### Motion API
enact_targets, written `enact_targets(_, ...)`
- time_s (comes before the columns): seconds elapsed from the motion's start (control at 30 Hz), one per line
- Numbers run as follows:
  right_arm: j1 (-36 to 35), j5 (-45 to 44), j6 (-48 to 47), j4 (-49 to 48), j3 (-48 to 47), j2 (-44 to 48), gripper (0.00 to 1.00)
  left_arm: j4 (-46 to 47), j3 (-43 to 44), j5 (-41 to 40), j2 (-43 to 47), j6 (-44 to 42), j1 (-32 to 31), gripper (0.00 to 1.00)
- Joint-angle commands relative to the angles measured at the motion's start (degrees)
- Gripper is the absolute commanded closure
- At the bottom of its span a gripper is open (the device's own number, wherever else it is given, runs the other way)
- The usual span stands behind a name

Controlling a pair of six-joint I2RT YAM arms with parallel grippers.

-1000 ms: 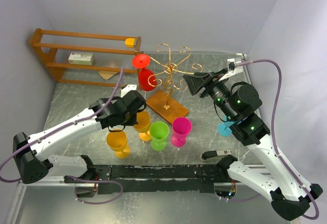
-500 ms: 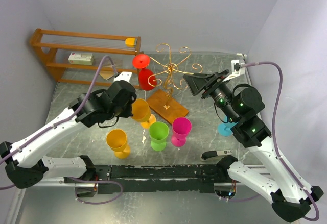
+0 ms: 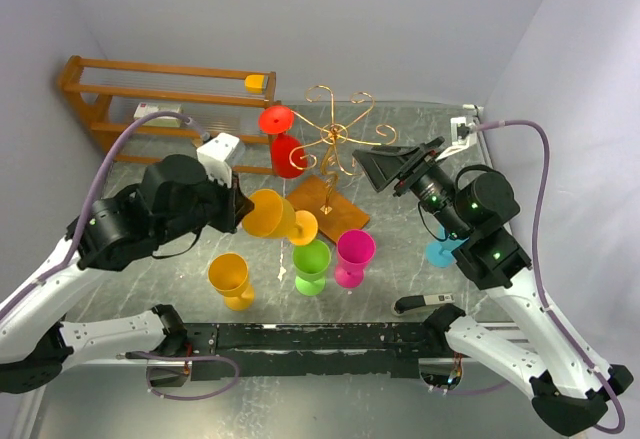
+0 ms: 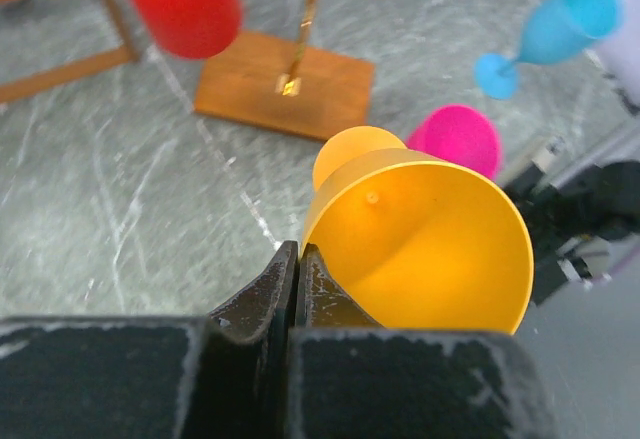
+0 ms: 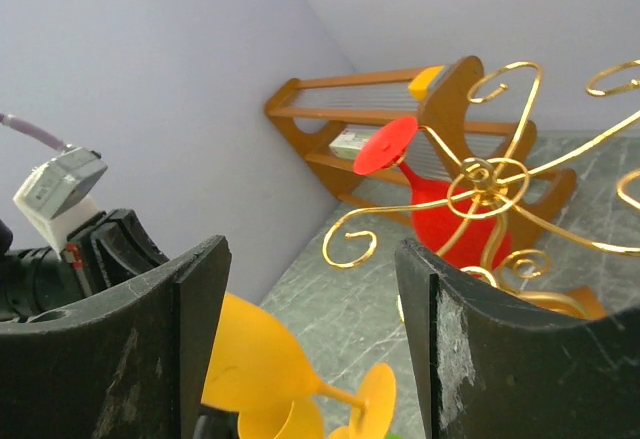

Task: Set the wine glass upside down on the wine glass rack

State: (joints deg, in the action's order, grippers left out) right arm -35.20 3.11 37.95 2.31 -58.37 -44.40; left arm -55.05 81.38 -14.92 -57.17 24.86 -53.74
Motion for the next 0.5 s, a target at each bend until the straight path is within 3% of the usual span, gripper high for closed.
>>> enact_targets(0.0,0.2,4.7,-1.3,-4.4,-0.5,1.4,0.32,9.0,0.3,16.1,2.6,-10.8,0.3,0.93)
enact_targets(0.23,0.2,2.5,1.1,-7.8,0.3,2.1,0.32,18.6,1.0,31.7,3.9,-14.0,0.3,0.93)
enact_targets(0.47,0.1,2.1,-4.0,-10.5,-1.9,2.4,0.32,30.1,1.1,36.4,2.5,-12.5,0.3,0.93)
